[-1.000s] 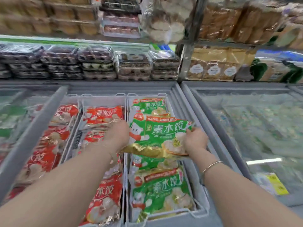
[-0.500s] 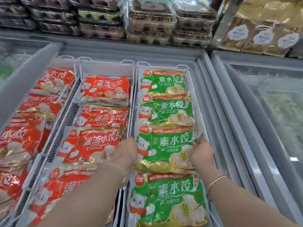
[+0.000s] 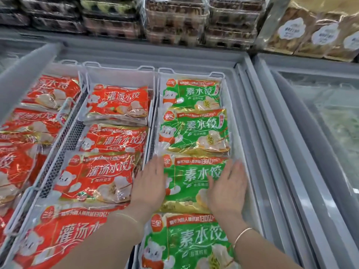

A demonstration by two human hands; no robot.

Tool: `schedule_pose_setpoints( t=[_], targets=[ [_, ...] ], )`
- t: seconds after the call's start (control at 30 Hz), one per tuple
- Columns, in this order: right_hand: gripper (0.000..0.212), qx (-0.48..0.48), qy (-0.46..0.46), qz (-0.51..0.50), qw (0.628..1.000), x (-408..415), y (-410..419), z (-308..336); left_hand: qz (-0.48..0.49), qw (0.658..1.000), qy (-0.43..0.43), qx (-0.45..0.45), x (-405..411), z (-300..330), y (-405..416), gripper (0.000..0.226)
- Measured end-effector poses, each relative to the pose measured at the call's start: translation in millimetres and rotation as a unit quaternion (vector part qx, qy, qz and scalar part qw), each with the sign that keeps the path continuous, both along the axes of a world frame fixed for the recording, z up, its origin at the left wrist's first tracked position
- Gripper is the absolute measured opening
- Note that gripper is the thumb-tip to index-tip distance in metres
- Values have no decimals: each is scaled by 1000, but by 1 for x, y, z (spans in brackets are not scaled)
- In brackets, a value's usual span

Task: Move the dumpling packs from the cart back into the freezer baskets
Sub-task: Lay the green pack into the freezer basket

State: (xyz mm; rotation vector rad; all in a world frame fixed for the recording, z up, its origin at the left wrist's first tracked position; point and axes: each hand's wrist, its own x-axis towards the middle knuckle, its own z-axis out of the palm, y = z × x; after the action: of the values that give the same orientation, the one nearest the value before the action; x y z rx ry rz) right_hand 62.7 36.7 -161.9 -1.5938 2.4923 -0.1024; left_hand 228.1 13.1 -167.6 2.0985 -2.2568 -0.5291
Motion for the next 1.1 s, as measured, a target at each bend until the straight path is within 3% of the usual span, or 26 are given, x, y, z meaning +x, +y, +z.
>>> schedule_pose_setpoints(
  t=[0.1,0.2,0.4,0.47,0.53,0.63,0.8,0.97,1.1],
  targets=[
    [85,124,-40,14,991,1,-4,-7,-69,995,-17,67,-8,-9,-1,88],
    [93,185,-60,26,980,-5,-7,-18,-52,991,-40,114,-11,-20,3,110],
    [109,263,-99,42,959,-15,-25,-24,-46,985,-102,134,-14,-25,-1,100],
    [113,253,-96,42,962,-10,-29,-17,-49,988,-102,105,-15,-19,-4,104],
    [103,162,-88,51,982,-7,-34,-7,-26,995,-75,52,-14,-9,-11,105],
    [80,38,-74,105,991,-14,-50,1,9,999,-33,10,-15,-2,-37,80],
    [75,119,-72,184,973,-39,-87,-15,-59,996,-42,53,-17,-16,-84,73],
    [79,144,-115,147,972,-40,-97,-29,-62,994,-57,73,-28,-29,-109,76],
    [81,150,-91,136,975,-31,-94,-29,-65,993,-66,75,-29,-28,-128,78]
  ],
)
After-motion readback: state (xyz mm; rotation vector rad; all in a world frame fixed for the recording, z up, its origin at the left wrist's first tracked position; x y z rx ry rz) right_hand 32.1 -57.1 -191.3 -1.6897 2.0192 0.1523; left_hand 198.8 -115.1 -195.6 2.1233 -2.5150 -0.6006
